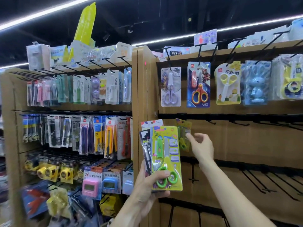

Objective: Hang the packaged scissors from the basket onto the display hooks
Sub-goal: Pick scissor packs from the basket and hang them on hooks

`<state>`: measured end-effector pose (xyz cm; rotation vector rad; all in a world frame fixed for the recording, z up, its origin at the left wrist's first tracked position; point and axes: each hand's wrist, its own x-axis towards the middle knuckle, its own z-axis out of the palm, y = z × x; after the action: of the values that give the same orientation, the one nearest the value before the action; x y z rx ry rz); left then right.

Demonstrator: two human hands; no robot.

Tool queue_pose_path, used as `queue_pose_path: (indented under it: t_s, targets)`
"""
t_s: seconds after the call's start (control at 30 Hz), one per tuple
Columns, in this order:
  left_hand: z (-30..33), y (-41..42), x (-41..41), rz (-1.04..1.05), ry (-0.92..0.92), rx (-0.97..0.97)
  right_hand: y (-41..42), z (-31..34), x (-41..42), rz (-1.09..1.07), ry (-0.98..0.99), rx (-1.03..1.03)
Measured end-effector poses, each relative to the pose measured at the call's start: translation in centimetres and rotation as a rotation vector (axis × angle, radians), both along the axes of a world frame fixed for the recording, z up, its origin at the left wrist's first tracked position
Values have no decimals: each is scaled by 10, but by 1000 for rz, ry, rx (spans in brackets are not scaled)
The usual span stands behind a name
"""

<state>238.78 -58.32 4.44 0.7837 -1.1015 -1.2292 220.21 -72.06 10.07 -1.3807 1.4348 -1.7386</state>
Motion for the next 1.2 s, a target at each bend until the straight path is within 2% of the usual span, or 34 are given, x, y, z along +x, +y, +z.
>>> queue_pose_path:
  t_s: [0.07,0.13,0.43,0.57,0.73,0.9,1.2]
  targets:
    - [-2,0,0,-7,-12,4,51,-5,8,233,-170,-119]
    - [-3,0,-3,-15,-29,11,84,-13,16,408,-130,-130]
    - [-4,2,-7,15,-6,56,101,-23,8,545,-206,-60]
    - [-2,1,-5,44,44,105,96,-20,4,516,-246,-30]
    - [-3,-1,3,82,66,113,63,-8,0,376,-330,-17]
    - [-6,2,12,89,100,124,34,5,1,288,-322,3]
    - [0,6,7,56,55,97,-6,5,18,79,-279,44]
